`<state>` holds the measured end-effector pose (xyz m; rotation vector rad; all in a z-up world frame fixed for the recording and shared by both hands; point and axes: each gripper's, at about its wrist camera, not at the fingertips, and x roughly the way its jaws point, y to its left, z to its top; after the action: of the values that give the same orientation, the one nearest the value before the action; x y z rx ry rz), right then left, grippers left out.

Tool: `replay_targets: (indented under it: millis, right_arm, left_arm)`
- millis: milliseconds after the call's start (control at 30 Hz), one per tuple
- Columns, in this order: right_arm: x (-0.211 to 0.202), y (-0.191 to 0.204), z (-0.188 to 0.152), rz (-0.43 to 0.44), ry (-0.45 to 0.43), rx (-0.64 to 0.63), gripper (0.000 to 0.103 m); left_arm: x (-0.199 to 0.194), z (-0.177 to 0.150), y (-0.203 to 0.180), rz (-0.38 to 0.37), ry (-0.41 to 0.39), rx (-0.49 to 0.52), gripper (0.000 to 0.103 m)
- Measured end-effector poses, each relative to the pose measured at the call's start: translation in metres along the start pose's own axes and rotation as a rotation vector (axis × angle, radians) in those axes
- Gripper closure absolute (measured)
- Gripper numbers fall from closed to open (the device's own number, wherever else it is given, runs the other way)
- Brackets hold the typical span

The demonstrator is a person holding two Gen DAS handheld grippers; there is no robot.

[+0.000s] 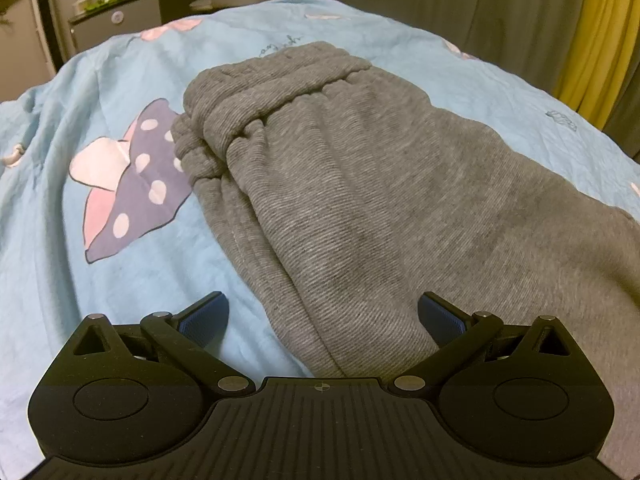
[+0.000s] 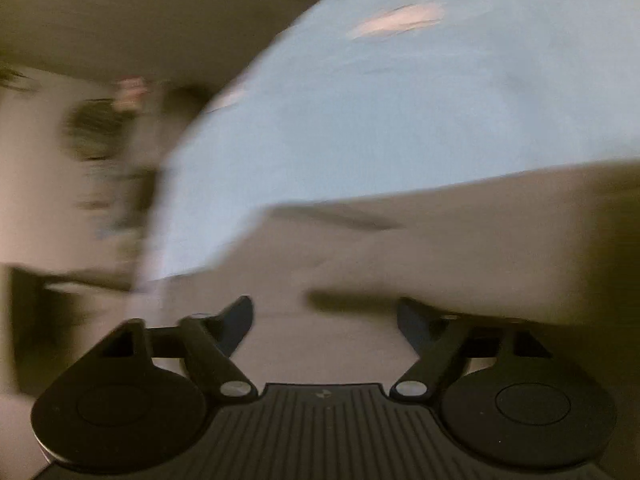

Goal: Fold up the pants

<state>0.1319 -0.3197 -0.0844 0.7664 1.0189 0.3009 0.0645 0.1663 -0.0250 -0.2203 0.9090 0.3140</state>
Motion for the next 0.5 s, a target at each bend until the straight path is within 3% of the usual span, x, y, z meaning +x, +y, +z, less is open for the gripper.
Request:
replay_targets:
  millis: [33, 100, 167, 200, 267, 333, 400, 433, 500]
  right_arm:
    - [-0.009, -0.01, -0.001, -0.057, -0.062, 0.01, 0.094]
    - [-0.038, -0.017, -0.013, -0.091, -0.222, 0.035, 0.087]
    - [-0.074, -0.02, -0.031, -0.166, -0.377, 0.004, 0.026]
    - [-0.089, -0.025, -0.04, -0.19, -0.413, -0.004, 0.019]
    - [-0.121, -0.048, -0.054, -0.252, -0.431, 0.009, 0.018]
    - [-0.157, -0.087, -0.068, -0.352, -0.409, 0.102, 0.019]
    - [-0.19, -0.128, -0.084, -0.389, -0.429, 0.233, 0.041]
    - [-0.214, -0.148, -0.096, -0.356, -0.463, 0.304, 0.059]
    - [-0.26, -0.177, -0.119, -0.357, -0.534, 0.439, 0.059]
  left_arm:
    - [0.0, 0.0, 0.001, -0.004, 0.0, -0.002, 0.0]
    - [-0.001, 0.0, 0.003, -0.008, -0.001, -0.012, 0.0]
    - [-0.001, 0.0, 0.002, -0.006, -0.001, -0.011, 0.0]
    - [-0.001, 0.0, 0.002, -0.004, 0.0, -0.009, 0.0]
    - [-0.001, 0.0, 0.001, -0.003, -0.001, -0.007, 0.0]
    - [-0.002, 0.0, 0.0, 0.005, 0.001, -0.002, 0.0]
    - [-0.009, 0.001, -0.004, 0.035, -0.012, 0.001, 0.0]
    - [-0.017, 0.002, -0.007, 0.051, -0.03, -0.006, 0.0]
    - [-0.034, -0.001, -0.014, 0.016, -0.064, -0.038, 0.0]
